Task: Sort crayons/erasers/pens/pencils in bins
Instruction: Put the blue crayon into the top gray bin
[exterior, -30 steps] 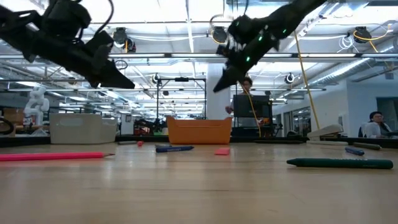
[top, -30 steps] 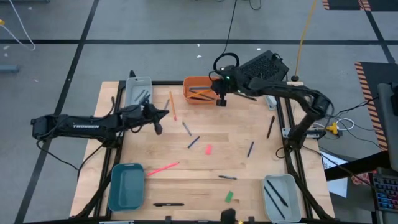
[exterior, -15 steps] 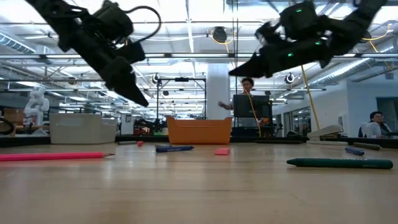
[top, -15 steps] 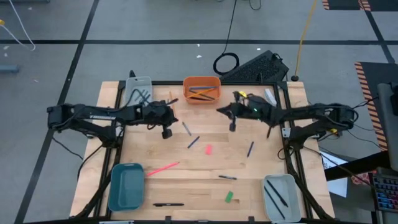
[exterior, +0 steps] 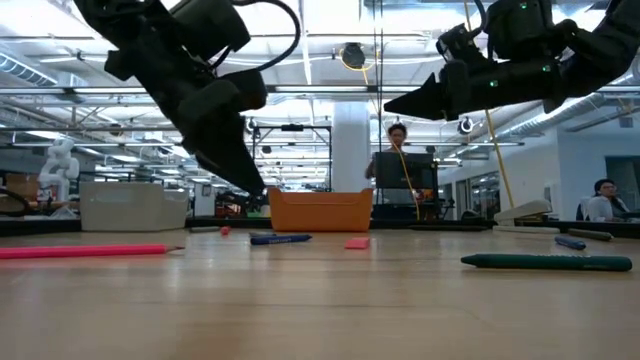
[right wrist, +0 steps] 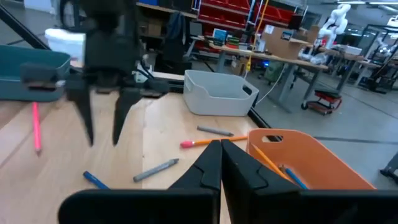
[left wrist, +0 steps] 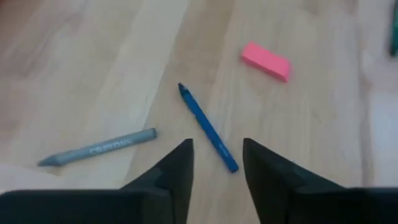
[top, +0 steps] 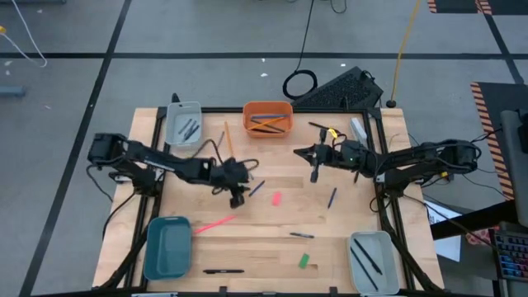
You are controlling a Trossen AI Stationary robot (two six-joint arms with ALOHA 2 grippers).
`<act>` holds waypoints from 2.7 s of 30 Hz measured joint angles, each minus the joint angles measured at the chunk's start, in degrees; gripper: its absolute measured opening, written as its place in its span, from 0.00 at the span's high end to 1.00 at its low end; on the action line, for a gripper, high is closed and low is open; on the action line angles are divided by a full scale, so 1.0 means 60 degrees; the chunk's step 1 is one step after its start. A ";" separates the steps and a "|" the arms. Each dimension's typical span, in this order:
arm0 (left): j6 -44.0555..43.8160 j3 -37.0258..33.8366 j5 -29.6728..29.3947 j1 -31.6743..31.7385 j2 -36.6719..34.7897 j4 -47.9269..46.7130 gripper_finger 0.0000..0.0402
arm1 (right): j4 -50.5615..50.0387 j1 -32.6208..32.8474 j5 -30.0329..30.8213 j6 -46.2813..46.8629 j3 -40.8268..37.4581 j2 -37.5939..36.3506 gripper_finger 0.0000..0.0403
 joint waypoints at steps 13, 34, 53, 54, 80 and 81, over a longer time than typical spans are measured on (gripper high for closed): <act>-0.2063 0.1108 -0.1258 -0.0748 0.2123 -0.0171 0.58 | -0.0098 0.0372 -0.0011 -0.0059 0.0004 0.0004 1.00; -0.0502 0.1200 -0.0387 -0.0679 0.2625 -0.1144 0.97 | -0.0229 0.0495 -0.0015 -0.0142 0.0004 0.0004 1.00; 0.0272 0.1120 -0.0456 -0.0207 0.0696 -0.3229 1.00 | -0.0297 0.0495 -0.0015 -0.0138 0.0004 0.0004 1.00; 0.0266 0.1138 -0.0320 -0.0188 0.0708 -0.3164 1.00 | -0.0301 0.0495 -0.0015 -0.0108 0.0004 0.0007 1.00; 0.0060 0.1182 0.0155 -0.1263 0.1997 -0.2807 0.91 | -0.0463 0.0499 -0.0114 -0.0076 0.0004 0.0004 1.00; 0.0064 0.1179 0.0077 -0.1294 0.1997 -0.2807 0.94 | -0.0531 0.0499 -0.0285 -0.0044 0.0004 0.0013 1.00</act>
